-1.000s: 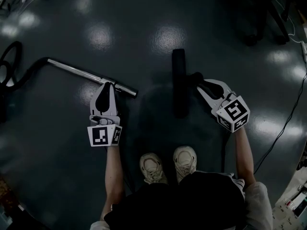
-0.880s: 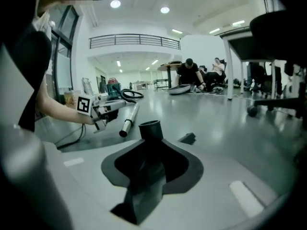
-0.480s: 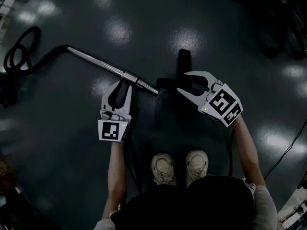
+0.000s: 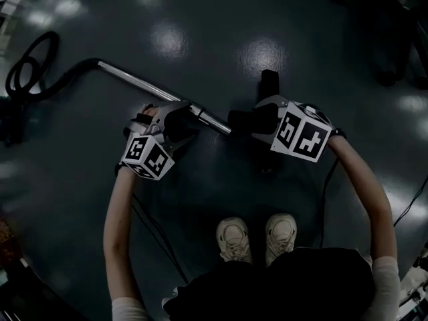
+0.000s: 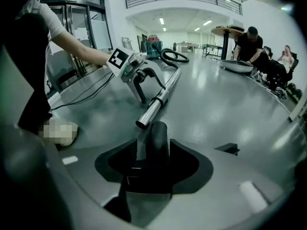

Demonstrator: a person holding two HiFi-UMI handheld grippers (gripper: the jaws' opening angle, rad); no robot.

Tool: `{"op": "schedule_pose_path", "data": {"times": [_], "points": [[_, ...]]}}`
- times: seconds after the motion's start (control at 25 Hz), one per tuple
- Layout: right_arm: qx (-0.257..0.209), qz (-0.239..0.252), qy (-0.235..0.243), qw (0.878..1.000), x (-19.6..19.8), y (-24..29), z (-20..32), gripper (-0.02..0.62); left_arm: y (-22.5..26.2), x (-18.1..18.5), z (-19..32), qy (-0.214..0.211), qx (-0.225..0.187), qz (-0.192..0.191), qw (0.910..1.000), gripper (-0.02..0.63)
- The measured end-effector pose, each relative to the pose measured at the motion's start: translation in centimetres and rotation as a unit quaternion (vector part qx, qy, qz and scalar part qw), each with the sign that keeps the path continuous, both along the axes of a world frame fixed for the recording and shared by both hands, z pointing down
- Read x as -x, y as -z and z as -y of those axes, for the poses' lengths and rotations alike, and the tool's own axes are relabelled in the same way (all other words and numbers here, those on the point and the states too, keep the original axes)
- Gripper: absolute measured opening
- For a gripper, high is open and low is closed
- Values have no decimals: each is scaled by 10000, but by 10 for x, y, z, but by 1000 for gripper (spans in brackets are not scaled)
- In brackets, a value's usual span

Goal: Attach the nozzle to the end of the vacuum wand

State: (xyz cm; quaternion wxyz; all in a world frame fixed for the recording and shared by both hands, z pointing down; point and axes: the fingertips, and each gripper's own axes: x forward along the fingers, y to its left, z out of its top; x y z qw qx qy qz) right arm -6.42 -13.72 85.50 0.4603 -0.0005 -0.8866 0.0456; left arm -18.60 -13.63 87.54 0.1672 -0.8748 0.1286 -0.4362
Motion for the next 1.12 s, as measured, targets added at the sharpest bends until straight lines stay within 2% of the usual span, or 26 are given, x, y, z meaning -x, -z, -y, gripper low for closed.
{"op": "schedule_pose_path", "data": {"times": [0.08,0.12,0.24,0.28,0.36,0.6,0.72,0.84,0.96,1.12], "points": [[16,-244,122,9996,3,-4,3,209,-7,4,7,-399,8,734,9965,316],[13,-304,168,9994,5,-5,4,197,-12,4,10,-611,50,1122,9918,316],[-2,-319,208,9993,9,-7,2,187,-24,3,15,-1185,105,2150,9693,234],[-11,-304,189,9994,9,-8,2,186,-27,3,16,-1322,121,2377,9622,202],[-2,-278,118,9995,9,-9,3,181,-30,0,17,-1468,183,2607,9540,204],[-97,-358,100,9993,3,-9,4,170,-34,-4,12,-1394,374,2727,9512,204],[-316,-444,64,9985,0,-10,6,173,-24,-10,9,-1237,435,2514,9589,206],[-520,-882,-11,9947,2,-19,10,187,-13,-16,16,-1000,387,2275,9679,210],[-568,-1391,-63,9886,4,-24,12,196,-5,-18,19,-891,368,2182,9711,210],[-844,-2025,199,9754,8,-30,5,189,9,-20,19,-715,360,1886,9788,209]]}}
